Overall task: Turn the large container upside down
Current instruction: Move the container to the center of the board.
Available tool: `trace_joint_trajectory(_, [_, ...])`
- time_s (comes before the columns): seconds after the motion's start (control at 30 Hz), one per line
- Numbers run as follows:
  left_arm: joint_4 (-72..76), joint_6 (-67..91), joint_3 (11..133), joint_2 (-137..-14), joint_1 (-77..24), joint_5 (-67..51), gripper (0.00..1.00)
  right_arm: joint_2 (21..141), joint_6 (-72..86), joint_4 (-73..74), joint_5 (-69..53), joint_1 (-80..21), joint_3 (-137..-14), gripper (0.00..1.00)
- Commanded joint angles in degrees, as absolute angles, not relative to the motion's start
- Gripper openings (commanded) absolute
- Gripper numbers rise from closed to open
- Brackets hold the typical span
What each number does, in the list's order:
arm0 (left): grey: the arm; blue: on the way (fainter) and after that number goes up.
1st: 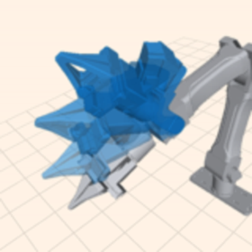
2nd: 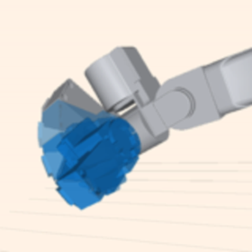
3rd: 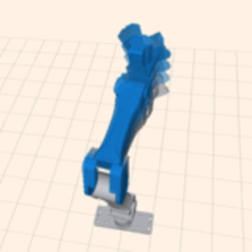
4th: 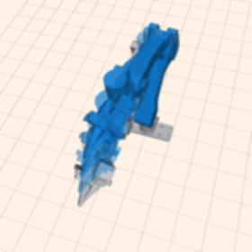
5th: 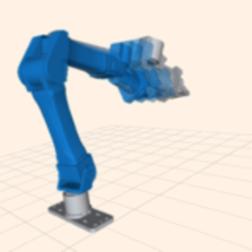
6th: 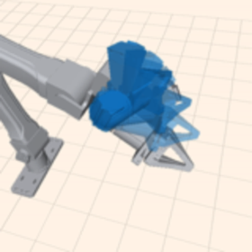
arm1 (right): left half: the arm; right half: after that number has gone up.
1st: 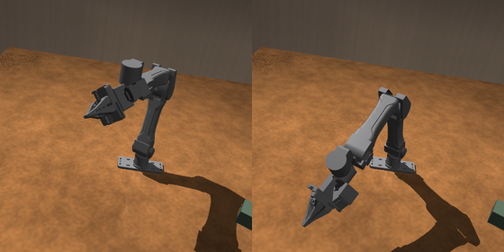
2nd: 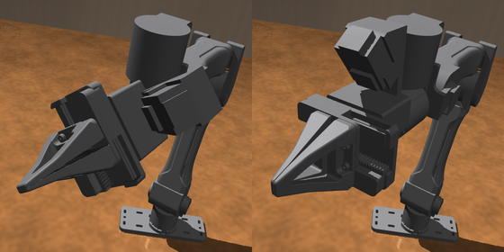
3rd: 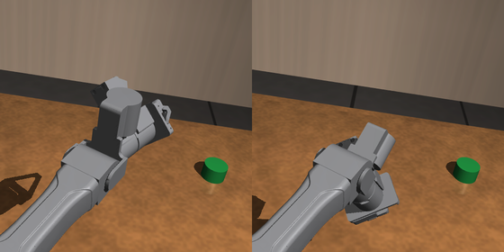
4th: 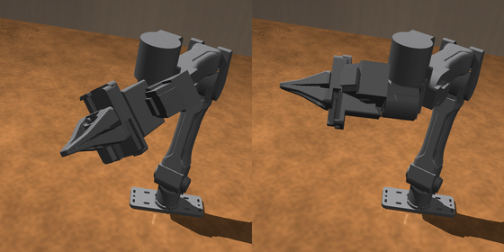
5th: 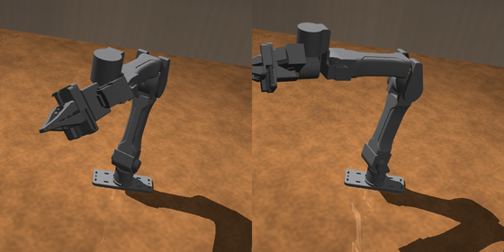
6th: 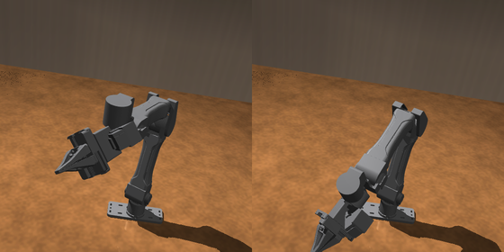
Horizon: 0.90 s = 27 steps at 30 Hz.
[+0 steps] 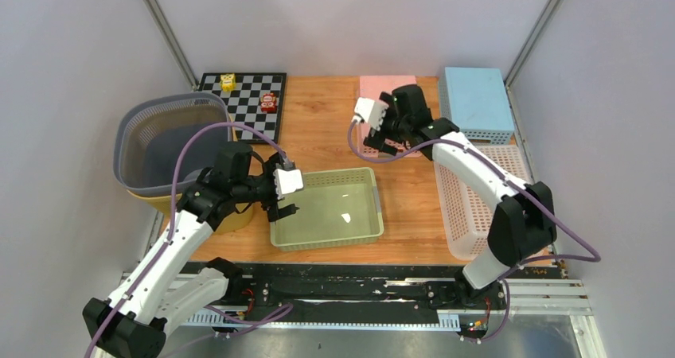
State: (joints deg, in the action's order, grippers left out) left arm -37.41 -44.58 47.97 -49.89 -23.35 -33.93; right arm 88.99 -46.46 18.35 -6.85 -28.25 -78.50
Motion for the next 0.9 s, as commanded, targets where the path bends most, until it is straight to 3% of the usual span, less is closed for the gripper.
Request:
trace_joint_trajectory(0.0, [-38.28,-45.09,47.95,-48.29,-22.90,-35.15,1.00,91.67,-55.36,16.42,-3.96,-28.89,-70.96,0.99])
trace_joint_trajectory(0.3, [-38.28,-45.15,47.81,-48.14,-22.90,-35.11,1.00,97.96,-67.78,1.42,6.55,-29.00,-62.96,1.00])
trace_joint_trajectory(0.87, [-38.31,-45.27,47.71,-48.36,-22.85,-34.82,1.00,106.18,-72.21,-8.91,6.58,-28.94,-62.07,1.00])
